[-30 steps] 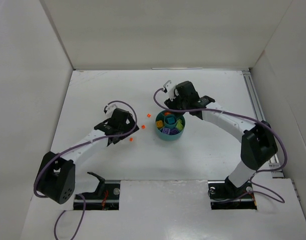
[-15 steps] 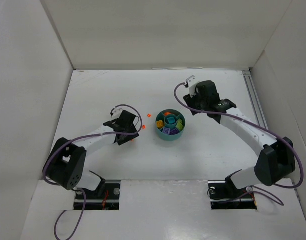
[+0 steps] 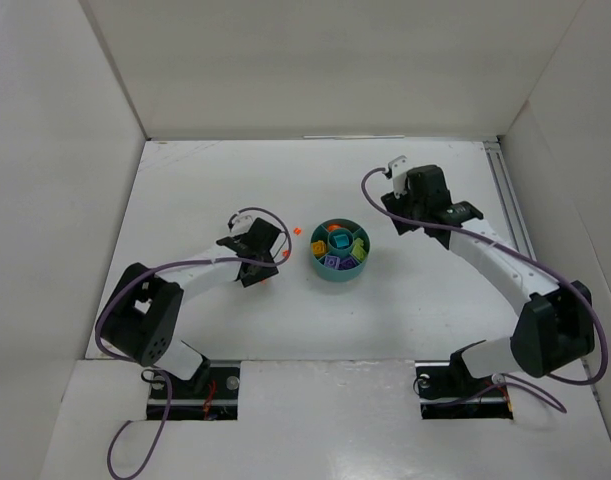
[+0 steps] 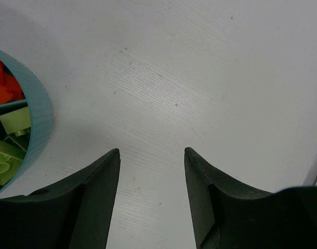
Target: Sort the legos into containers by color
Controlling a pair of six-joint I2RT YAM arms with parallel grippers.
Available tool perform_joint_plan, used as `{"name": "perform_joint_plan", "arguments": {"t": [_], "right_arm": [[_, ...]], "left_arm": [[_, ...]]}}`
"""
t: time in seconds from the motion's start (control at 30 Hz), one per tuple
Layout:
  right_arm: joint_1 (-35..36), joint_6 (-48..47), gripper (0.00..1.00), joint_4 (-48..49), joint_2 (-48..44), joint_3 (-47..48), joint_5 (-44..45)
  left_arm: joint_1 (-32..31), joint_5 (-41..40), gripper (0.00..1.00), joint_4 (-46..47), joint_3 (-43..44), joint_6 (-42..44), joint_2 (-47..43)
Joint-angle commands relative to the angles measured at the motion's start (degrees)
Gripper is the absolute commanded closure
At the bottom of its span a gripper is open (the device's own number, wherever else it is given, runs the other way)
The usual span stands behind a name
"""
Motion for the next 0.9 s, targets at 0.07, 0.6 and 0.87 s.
{"name": "perform_joint_plan", "arguments": {"t": [0.07, 0.6, 0.87], "right_arm": [[-0.6, 0.3, 0.42, 0.6, -2.0, -0.5, 0.1], [-1.2, 0.3, 0.42, 1.1, -3.0, -1.5, 0.1], [-1.2, 0.3, 0.42, 1.6, -4.1, -2.1, -0.5]], "left_arm": [[-1.9, -0.5, 0.60, -5.2, 0.7, -0.5, 0.1], [-2.4, -1.8, 0.85, -6.7, 1.4, -2.3, 2.2], [-3.1, -2.8, 0.92, -6.7, 3.9, -0.6, -0.8]]}}
